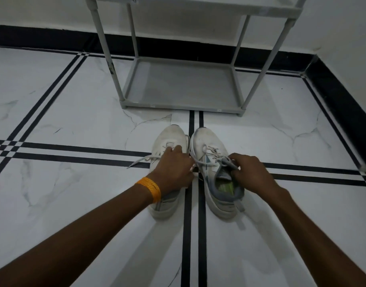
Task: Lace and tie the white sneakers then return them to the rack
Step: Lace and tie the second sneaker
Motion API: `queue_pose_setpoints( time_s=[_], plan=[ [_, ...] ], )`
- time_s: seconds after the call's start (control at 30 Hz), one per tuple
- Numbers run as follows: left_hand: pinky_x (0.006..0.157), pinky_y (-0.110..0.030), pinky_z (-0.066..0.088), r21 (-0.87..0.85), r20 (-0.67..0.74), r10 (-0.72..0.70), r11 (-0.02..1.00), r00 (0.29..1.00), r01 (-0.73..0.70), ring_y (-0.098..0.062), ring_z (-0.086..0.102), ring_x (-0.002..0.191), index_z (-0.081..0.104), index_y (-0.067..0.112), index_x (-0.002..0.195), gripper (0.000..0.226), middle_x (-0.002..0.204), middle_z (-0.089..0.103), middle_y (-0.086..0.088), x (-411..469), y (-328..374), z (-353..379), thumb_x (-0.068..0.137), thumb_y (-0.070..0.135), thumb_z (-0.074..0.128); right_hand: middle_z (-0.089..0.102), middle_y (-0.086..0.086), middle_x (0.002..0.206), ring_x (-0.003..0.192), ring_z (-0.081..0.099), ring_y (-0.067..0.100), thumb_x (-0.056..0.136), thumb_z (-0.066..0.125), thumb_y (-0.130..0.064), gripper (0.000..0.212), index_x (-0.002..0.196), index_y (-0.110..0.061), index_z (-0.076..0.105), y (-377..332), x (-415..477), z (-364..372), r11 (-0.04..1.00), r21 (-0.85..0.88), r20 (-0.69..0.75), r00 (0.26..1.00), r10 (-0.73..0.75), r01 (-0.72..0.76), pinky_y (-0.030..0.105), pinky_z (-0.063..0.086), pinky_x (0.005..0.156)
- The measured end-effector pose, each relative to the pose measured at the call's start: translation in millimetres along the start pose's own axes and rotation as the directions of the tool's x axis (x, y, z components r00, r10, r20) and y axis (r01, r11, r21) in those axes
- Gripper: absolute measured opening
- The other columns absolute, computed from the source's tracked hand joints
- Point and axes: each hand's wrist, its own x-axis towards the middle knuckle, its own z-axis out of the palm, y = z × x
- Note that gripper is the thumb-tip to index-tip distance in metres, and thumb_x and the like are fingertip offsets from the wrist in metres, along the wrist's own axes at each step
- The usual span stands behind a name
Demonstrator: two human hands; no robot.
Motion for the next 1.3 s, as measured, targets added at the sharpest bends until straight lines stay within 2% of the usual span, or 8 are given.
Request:
queue_pose_setpoints(
  time_s=[0.17,0.27,0.43,0.57,0.67,0.83,1.07,1.3],
  plan=[
    [0.085,-0.039,0.042,-0.122,-0.029,-0.088,0.989,0.996,0.084,-0.029,0.056,0.096,0.069,0.012,0.092,0.027,0.093,0.071,-0.009,7.1,4.2,-4.2,0.085,0.035,0.056,0.067,0.009,0.109,0.101,0.062,0.029,0.083,0.064,-0.016,0.036,0.119,-0.017,0.062,0.8,3.9,2.7,0.991,0.129,0.085,0.996,0.028,-0.039,0.037,0.051,0.082],
    [0.067,-0.036,0.049,-0.5,-0.074,-0.296,0.837,0.952,0.221,-0.028,0.061,0.073,0.068,0.004,0.076,0.038,0.072,0.067,-0.013,10.0,24.8,-13.2,0.092,0.035,0.053,0.068,0.002,0.105,0.1,0.062,0.022,0.083,0.068,-0.027,0.03,0.111,-0.018,0.069,0.1,10.8,-2.3,0.908,0.38,0.157,0.98,0.126,-0.178,0.038,0.054,0.086],
    [0.057,-0.028,0.043,-0.869,0.326,-0.57,0.133,0.754,0.476,-0.024,0.056,0.059,0.059,0.011,0.057,0.035,0.058,0.058,-0.006,21.2,55.4,-14.2,0.083,0.033,0.064,0.07,0.001,0.081,0.079,0.064,0.016,0.086,0.07,-0.028,0.018,0.082,-0.011,0.073,-11.7,14.2,9.2,0.831,0.537,-0.026,0.981,0.19,-0.146,0.026,0.049,0.066],
    [0.073,-0.036,0.051,-0.826,0.542,-0.491,-0.462,0.682,0.324,-0.026,0.06,0.077,0.064,0.01,0.071,0.017,0.079,0.064,-0.012,32.9,63.0,-31.2,0.086,0.017,0.06,0.068,0.006,0.081,0.081,0.062,0.02,0.096,0.054,-0.024,0.028,0.075,-0.011,0.066,-16.2,11.1,10.8,0.59,0.791,0.048,0.978,0.204,-0.162,0.031,0.049,0.07],
    [0.087,-0.038,0.052,-0.888,0.386,-0.506,-0.429,0.771,0.163,-0.019,0.062,0.081,0.062,0.011,0.082,0.025,0.079,0.064,-0.005,32.4,64.5,-52.4,0.099,0.021,0.047,0.064,0.008,0.076,0.075,0.061,0.02,0.1,0.046,-0.02,0.026,0.081,-0.01,0.061,-16.5,6.9,-0.9,0.375,0.917,0.073,0.983,0.17,-0.133,0.029,0.049,0.067],
    [0.063,-0.018,0.05,-0.978,0.069,-0.549,-0.203,0.833,-0.053,-0.005,0.053,0.059,0.059,0.005,0.094,0.025,0.067,0.054,-0.001,28.3,49.8,-86.9,0.103,0.02,0.042,0.046,0.001,0.059,0.057,0.045,0.014,0.097,0.046,-0.007,0.017,0.095,-0.005,0.063,-26.9,3.3,-17.6,0.182,0.983,0.011,0.993,0.115,-0.032,0.024,0.038,0.053],
    [0.053,-0.015,0.04,-0.982,-0.006,-0.512,-0.16,0.859,-0.103,-0.006,0.043,0.057,0.06,0.006,0.092,0.027,0.065,0.048,0.001,26.7,38.2,-97.4,0.103,0.024,0.044,0.058,0.003,0.07,0.051,0.044,0.01,0.095,0.052,-0.009,0.018,0.109,-0.008,0.064,-42.0,-9.7,-34.8,0.343,0.937,-0.116,0.988,0.105,0.073,0.017,0.036,0.042],
    [0.052,-0.018,0.038,-0.972,0.03,-0.476,-0.219,0.879,-0.085,-0.009,0.042,0.055,0.061,0.002,0.096,0.026,0.063,0.046,-0.001,22.9,36.6,-98.0,0.103,0.021,0.043,0.065,0.004,0.063,0.055,0.057,0.013,0.088,0.066,-0.017,0.013,0.099,-0.013,0.071,-35.6,-6.3,-38.6,0.573,0.819,-0.088,0.991,0.097,0.017,0.027,0.05,0.061]
  ],
)
